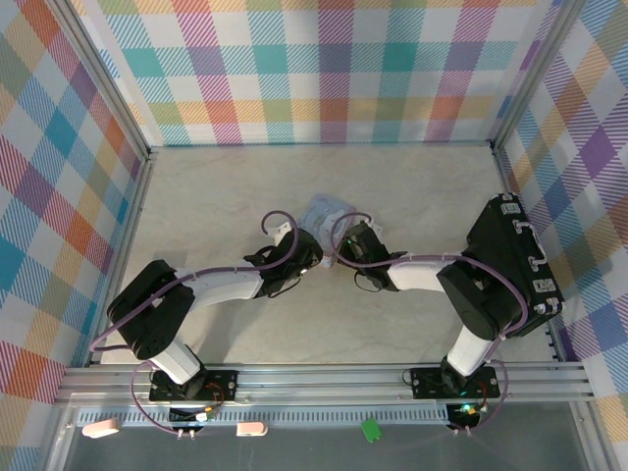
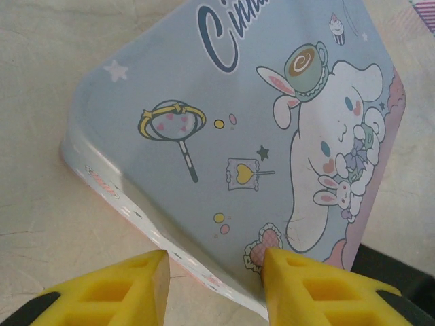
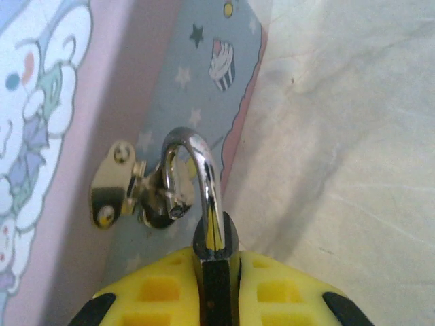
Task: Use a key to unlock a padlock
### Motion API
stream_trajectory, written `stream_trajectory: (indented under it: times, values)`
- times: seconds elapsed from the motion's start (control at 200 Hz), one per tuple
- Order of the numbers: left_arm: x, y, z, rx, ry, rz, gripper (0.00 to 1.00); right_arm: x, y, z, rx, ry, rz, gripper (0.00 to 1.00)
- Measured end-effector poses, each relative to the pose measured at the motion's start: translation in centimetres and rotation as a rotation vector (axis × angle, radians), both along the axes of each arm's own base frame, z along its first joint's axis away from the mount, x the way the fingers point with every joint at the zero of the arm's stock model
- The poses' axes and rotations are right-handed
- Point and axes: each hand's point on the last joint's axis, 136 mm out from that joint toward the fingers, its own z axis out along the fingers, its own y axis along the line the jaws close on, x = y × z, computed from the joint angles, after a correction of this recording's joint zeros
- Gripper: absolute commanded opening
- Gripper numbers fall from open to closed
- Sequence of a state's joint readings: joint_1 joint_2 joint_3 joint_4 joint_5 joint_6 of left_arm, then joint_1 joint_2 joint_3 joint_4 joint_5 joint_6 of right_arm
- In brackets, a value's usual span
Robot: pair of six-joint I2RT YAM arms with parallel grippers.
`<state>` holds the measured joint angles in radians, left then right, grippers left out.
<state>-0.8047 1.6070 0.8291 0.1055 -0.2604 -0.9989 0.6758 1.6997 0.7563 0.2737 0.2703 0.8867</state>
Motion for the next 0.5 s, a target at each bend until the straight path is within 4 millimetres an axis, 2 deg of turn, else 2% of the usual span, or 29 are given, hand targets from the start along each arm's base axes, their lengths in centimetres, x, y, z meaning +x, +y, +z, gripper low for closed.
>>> stream_trajectory:
  times: [0.22, 0.5]
  values:
    - [0.0, 0.1, 0.0, 0.002, -0.001, 0.003, 0.4, 1.4, -0.4, 0.7, 0.069, 0.012, -0.005, 0.05]
    - [0.0, 0.1, 0.0, 0.003, -0.001, 0.003, 0.4, 2.0, -1.4, 0.6, 0.131, 0.057, 0.012, 0.07]
